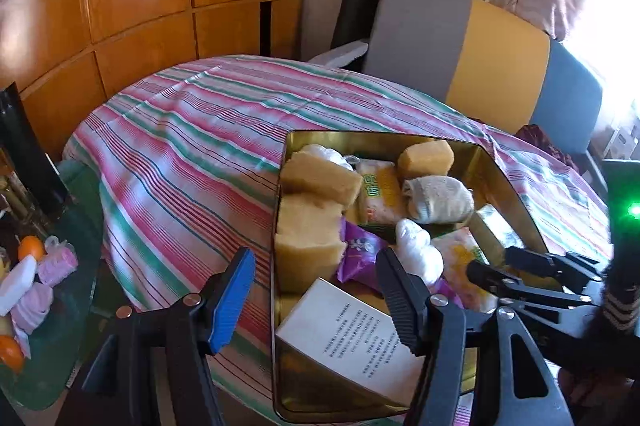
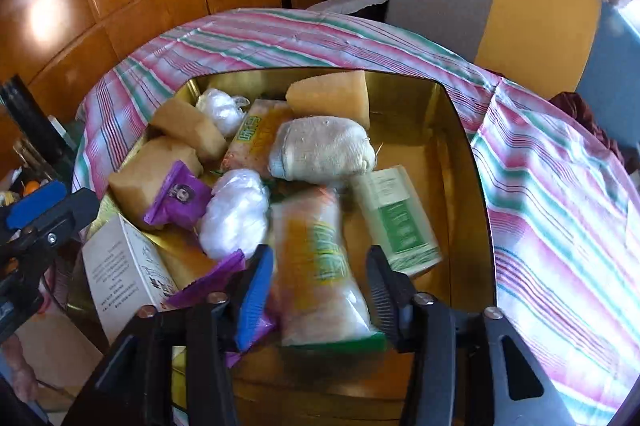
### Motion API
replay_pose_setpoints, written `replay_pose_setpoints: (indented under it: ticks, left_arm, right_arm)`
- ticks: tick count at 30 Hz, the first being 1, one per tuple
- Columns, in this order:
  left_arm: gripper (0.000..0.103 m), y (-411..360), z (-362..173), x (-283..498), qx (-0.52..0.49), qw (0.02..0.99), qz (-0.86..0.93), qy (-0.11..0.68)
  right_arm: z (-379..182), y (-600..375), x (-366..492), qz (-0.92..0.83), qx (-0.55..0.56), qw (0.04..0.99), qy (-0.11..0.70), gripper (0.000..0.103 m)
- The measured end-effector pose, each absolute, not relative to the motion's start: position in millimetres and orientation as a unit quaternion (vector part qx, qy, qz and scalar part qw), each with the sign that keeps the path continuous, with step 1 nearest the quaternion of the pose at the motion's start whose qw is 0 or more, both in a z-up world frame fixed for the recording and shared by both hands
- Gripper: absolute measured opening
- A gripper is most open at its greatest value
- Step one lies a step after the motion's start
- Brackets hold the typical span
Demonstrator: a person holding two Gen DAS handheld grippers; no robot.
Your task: Organize objects
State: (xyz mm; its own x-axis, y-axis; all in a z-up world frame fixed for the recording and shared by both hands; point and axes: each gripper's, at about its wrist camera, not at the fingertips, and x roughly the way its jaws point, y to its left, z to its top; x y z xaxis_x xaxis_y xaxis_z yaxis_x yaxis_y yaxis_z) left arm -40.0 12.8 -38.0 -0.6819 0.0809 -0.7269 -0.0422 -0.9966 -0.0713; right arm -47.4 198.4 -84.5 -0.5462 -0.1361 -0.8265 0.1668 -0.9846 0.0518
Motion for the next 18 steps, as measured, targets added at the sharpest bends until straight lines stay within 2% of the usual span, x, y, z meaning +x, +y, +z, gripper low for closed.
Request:
replay_pose_setpoints:
  ticks: [3, 4, 7, 11, 18]
  left_arm:
    - [0.064, 15, -36, -41, -0.394, 0.016, 0.919, -0.014]
    - [0.064, 17, -34, -41, -0.392, 0.009, 0.920, -0.011]
    - [0.064, 18, -29, -39, -0.389, -0.005, 0.921, -0.007]
    - [0.064, 17, -21, -32, -0.376, -0.003, 0.927, -0.009]
    - [0.064, 26, -16, -16, -0.375, 0.036, 0.926, -0.023]
  right_arm:
    - [-77, 203, -42, -0.887, 0.454, 0.088, 0.005, 0.058]
    - [-74, 204, -40, -0.890, 0.448, 0.086, 0.002, 0.063]
    - [-63, 205, -31, -0.901, 0.428, 0.076, -0.004, 0.067]
    - [-47, 208, -15, -0.917, 0.396, 0.047, -0.009, 0.079]
    - [-24, 211, 19, -0.939, 0.343, 0.004, -0.001, 0.088]
